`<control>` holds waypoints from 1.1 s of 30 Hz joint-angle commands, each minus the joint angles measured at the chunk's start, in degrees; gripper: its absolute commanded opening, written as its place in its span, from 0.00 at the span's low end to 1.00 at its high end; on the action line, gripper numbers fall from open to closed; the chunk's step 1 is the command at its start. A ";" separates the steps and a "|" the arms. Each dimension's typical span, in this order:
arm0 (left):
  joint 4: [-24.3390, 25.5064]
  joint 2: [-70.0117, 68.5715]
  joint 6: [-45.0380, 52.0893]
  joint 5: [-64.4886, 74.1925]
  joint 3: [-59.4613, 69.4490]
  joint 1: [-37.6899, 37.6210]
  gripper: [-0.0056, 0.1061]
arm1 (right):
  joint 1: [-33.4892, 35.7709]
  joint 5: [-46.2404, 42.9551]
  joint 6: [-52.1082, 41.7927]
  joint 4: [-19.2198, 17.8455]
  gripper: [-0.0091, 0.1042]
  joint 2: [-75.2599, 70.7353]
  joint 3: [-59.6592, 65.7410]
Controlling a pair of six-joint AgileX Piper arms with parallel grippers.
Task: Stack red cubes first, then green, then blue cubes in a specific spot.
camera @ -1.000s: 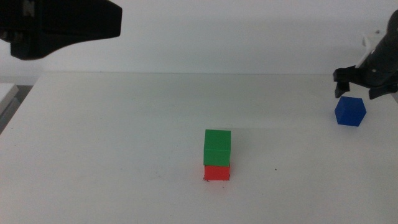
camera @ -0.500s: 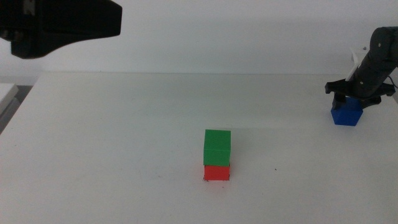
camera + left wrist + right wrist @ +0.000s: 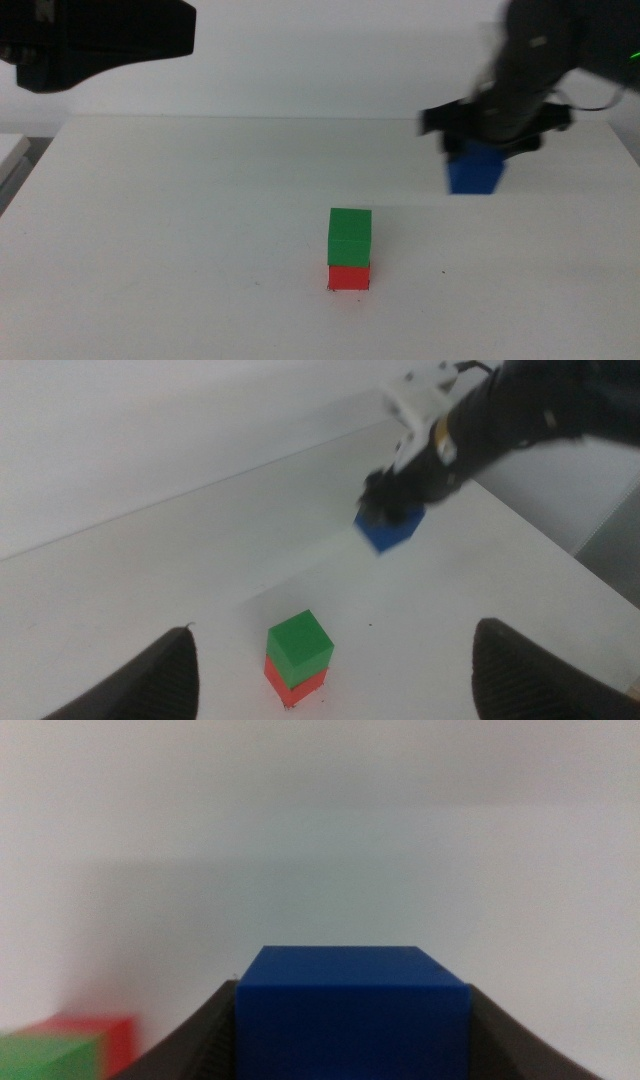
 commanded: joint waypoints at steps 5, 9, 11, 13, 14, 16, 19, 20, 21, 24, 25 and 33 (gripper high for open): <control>0.08 -0.10 -0.26 -0.73 0.05 0.02 0.89 | 14.45 6.96 13.09 -1.87 0.19 1.60 -6.67; 0.30 -0.10 -0.26 -0.71 0.05 0.02 0.89 | 17.96 7.45 17.53 -3.40 0.19 4.87 -8.55; 0.16 -0.10 -0.26 -0.71 0.05 0.02 0.89 | 18.96 6.95 18.14 -2.82 0.19 6.03 -8.55; 0.16 -0.10 -0.26 -0.71 0.05 0.02 0.89 | 19.39 6.95 18.38 -2.64 0.19 7.01 -8.55; 0.16 -0.10 -0.26 -0.71 0.05 0.02 0.89 | 19.53 6.95 18.69 -2.76 0.19 7.55 -8.55; 0.25 -0.10 -0.44 -0.71 0.05 0.02 0.89 | 20.22 6.10 19.70 -3.63 0.19 7.98 -8.55; 0.25 -0.10 -0.44 -0.71 0.05 0.02 0.89 | 20.95 3.98 20.40 -4.23 0.19 8.53 -8.55; 0.25 -0.10 -0.44 -0.71 0.05 0.02 0.89 | 20.92 3.65 20.99 -4.36 0.19 8.74 -8.55; 0.25 -0.10 -0.44 -0.71 0.05 0.02 0.89 | 21.02 3.67 21.23 -4.64 0.19 8.89 -8.55; 0.26 -0.10 -0.32 -0.99 0.05 0.02 0.89 | 21.16 3.41 22.00 -5.30 0.19 9.13 -8.55; 0.26 -0.10 -0.21 -1.10 0.05 0.02 0.89 | 21.16 3.25 22.16 -5.71 0.19 9.17 -8.55; 0.26 -0.10 -0.21 -1.10 0.05 0.02 0.89 | 21.16 1.95 23.83 -7.97 0.19 9.80 -8.55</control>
